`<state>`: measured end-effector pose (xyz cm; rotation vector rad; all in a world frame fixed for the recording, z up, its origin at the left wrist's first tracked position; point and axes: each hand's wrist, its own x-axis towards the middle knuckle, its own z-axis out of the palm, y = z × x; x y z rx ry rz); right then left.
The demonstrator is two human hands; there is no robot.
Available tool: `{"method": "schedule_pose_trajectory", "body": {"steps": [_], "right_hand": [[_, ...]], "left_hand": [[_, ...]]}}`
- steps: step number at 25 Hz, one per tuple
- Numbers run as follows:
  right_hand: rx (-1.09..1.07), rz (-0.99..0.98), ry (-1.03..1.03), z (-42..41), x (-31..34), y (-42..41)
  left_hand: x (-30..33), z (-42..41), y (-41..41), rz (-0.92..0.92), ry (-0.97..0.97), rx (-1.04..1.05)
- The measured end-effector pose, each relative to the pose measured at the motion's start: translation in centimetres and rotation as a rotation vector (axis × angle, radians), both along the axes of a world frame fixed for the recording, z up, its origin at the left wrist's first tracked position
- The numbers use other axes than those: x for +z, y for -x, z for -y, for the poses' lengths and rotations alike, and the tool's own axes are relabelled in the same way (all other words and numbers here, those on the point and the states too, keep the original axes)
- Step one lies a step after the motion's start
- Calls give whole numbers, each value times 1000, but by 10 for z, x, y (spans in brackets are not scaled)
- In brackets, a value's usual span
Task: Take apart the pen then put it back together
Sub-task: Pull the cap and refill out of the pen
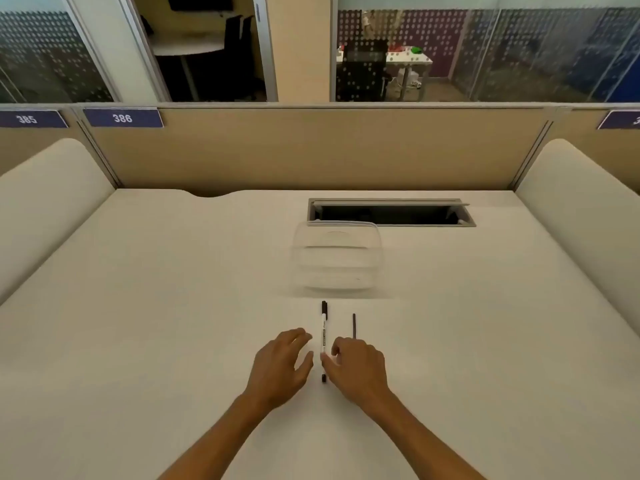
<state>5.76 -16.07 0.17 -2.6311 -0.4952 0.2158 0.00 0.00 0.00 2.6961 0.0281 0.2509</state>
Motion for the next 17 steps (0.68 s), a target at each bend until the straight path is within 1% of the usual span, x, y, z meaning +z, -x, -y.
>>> {"method": "schedule_pose_trajectory", "body": {"steps": [3, 10, 15, 17], "right_hand": [[-4, 2, 66, -5, -10, 11], [-23, 36, 13, -9, -15, 17], [-65, 26, 19, -8, -13, 15], [-102, 51, -7, -6, -13, 17]], "left_hand": [[-10, 3, 10, 26, 25, 16], [-33, 6, 28, -19, 17, 27], [-30, 9, 24, -11, 27, 26], [-25, 10, 18, -11, 46, 25]]}}
